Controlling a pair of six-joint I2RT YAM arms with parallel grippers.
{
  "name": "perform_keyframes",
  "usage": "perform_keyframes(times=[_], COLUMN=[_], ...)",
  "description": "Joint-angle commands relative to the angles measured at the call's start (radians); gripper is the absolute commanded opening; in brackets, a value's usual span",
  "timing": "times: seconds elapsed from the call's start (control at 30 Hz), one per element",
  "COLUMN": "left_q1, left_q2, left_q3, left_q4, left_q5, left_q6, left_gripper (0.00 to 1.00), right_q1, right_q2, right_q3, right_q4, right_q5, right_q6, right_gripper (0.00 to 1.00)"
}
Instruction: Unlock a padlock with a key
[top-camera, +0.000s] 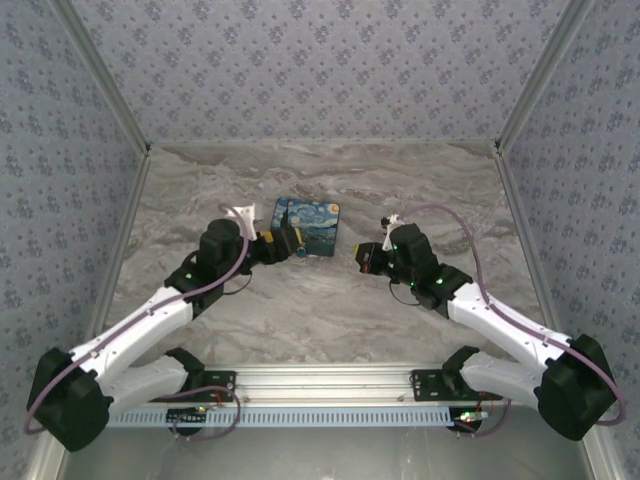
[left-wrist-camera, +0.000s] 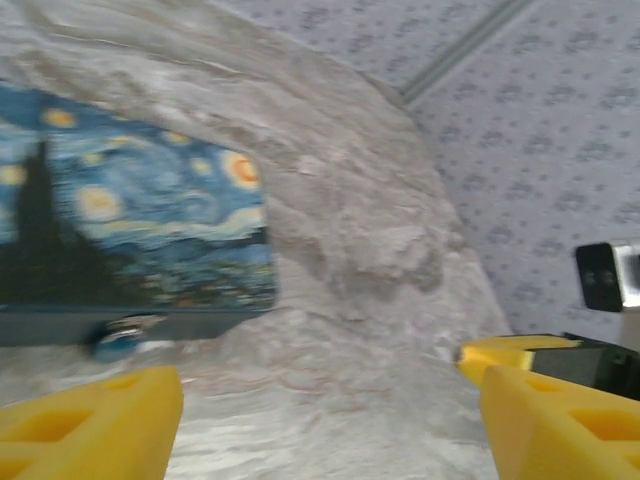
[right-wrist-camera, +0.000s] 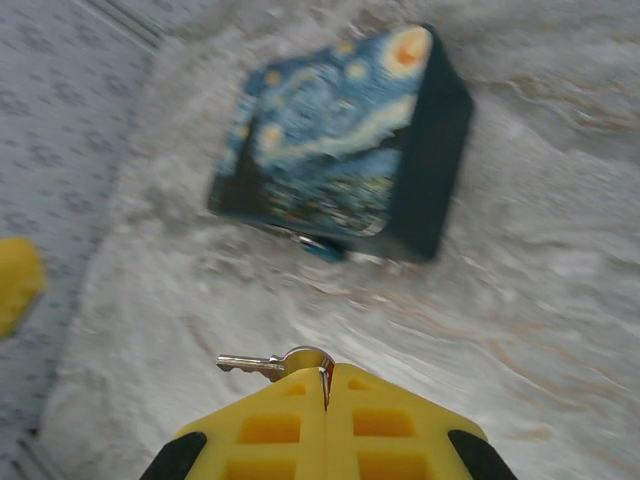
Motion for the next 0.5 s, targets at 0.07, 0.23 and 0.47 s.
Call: perform_keyframes(times=[0.07,0.23,0.47], left_q1=[-0.073,-0.112,-0.152], left_q2=[0.093,0.163,0.215], left_q3=[0.091,0.127,0.166], left_q4=[0.107,0.139,0.134], left_q5=[0.025,0.028,0.031], left_q6=[0.018,0.017,0.031], left_gripper=[0.65,0.52,0.41], right_q1=[0.048,0.082,0.101], right_q2=[-0.014,-0.006,0.0], right_q3=[0.036,0.069,0.074], right_q4=[0.094,0.08,0.082], right_q5=[0.037,0.041,0.048], right_q6=[0.09,0.09,0.092], right_gripper=[0.0,0.0,0.0])
